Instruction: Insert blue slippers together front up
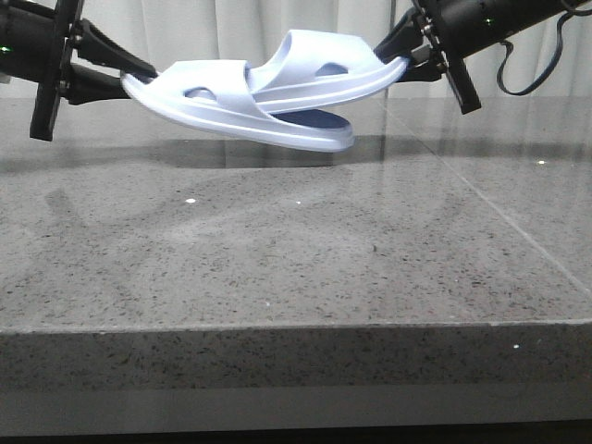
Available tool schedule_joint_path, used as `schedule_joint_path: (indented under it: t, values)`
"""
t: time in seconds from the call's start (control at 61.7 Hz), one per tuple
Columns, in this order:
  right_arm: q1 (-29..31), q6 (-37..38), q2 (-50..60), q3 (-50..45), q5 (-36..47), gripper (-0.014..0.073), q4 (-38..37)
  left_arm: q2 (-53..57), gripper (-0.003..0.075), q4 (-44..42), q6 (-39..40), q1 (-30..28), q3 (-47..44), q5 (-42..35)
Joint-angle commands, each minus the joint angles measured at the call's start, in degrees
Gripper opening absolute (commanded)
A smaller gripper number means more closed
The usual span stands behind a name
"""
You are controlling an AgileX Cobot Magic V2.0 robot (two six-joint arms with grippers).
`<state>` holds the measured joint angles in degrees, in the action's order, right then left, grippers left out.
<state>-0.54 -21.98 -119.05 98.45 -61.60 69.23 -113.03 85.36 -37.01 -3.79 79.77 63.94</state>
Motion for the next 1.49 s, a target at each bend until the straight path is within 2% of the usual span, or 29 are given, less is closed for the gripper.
schedule_joint_path:
  t: [0.0,0.146,0.211,0.324,0.584,0.827,0.908,0.957,1.054,1.2,1.298,1.476]
  values:
    - [1.7,-0.3,3.6,2.0,-2.4,0.0171,3.7,3.7,0.0302,2.7,0.2,-1.1,1.3,4.6]
    - [3.7,-0.2,4.1,2.0,-2.8,0.0309,2.0,3.7,0.0396,0.6,0.2,-2.9,1.3,5.0]
    - [4.2,-0.2,4.1,2.0,-3.6,0.0381,1.6,3.7,0.0469,-0.3,0.2,-3.5,1.3,5.3]
    - [4.8,-0.2,4.1,2.0,-3.8,0.0418,1.5,3.7,0.0556,-2.0,0.2,-4.1,1.3,5.7]
    - [6.9,-0.2,4.3,2.0,-4.7,0.0418,-3.1,3.7,0.0568,-5.4,0.2,-6.0,1.3,7.0]
    - [7.6,-0.2,7.1,2.0,-3.3,0.0413,-11.9,5.7,0.0565,-11.5,0.2,-11.1,1.4,8.4]
    - [7.6,-0.2,8.7,2.0,-2.0,0.0363,-15.6,7.8,0.052,-14.8,0.2,-12.3,1.4,7.6]
    - [7.6,-0.2,9.8,2.0,-1.4,0.0319,-17.5,9.0,0.0457,-16.7,0.2,-12.8,1.4,6.7]
    - [7.6,-0.2,12.0,2.0,-0.4,0.0192,-22.0,11.5,0.0285,-19.7,0.2,-12.9,1.4,4.5]
    - [7.4,-0.2,15.1,2.0,-0.2,-0.0016,-28.0,14.2,-0.002,-20.2,-1.4,-12.9,1.4,4.2]
    - [7.2,-0.3,17.0,1.8,-0.2,-0.0117,-31.7,15.9,-0.002,-20.4,-1.9,-12.9,1.4,4.1]
    - [7.0,-0.3,21.7,1.1,0.2,-0.0108,-35.4,20.3,-0.002,-23.6,-2.8,-12.4,0.8,1.1]
